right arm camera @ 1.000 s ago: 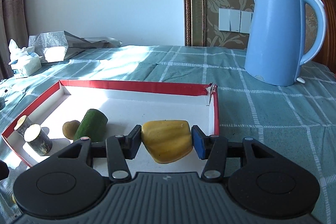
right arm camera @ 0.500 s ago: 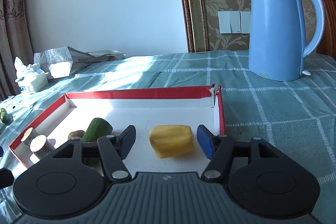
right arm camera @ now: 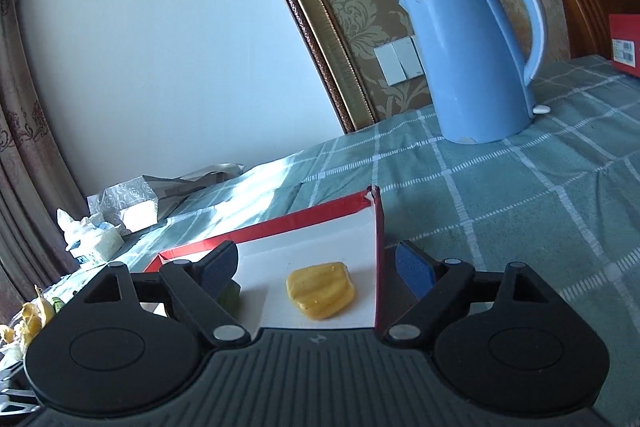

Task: Organize fruits
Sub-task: 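Move the right tool to a green tomato and close on it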

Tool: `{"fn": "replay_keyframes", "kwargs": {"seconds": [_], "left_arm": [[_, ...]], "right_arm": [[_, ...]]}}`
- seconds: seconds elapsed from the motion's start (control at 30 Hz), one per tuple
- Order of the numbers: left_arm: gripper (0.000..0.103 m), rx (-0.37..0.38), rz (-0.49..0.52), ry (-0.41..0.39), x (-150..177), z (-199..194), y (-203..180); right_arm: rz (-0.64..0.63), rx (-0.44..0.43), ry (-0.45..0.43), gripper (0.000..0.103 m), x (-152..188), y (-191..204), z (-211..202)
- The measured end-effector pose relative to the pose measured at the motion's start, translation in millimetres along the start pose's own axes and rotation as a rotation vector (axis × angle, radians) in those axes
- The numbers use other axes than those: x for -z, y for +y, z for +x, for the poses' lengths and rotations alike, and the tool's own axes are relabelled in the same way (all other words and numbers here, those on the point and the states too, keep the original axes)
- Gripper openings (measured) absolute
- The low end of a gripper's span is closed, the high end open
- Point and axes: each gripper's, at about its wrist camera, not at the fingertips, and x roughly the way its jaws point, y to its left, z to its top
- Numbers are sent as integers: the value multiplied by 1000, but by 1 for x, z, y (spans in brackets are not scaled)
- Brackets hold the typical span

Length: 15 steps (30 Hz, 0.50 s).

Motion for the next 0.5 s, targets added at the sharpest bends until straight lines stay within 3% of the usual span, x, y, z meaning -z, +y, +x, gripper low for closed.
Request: {"fn": "replay_keyframes", "kwargs": {"seconds": [0.23, 0.5], "left_arm": [[103, 79, 13, 49, 3, 2, -7], [103, 69, 67, 34, 11, -15, -21]], "right_arm": [[-85, 22, -1, 86, 31, 16, -73], [-205, 14, 10, 86, 85, 38, -124]]}}
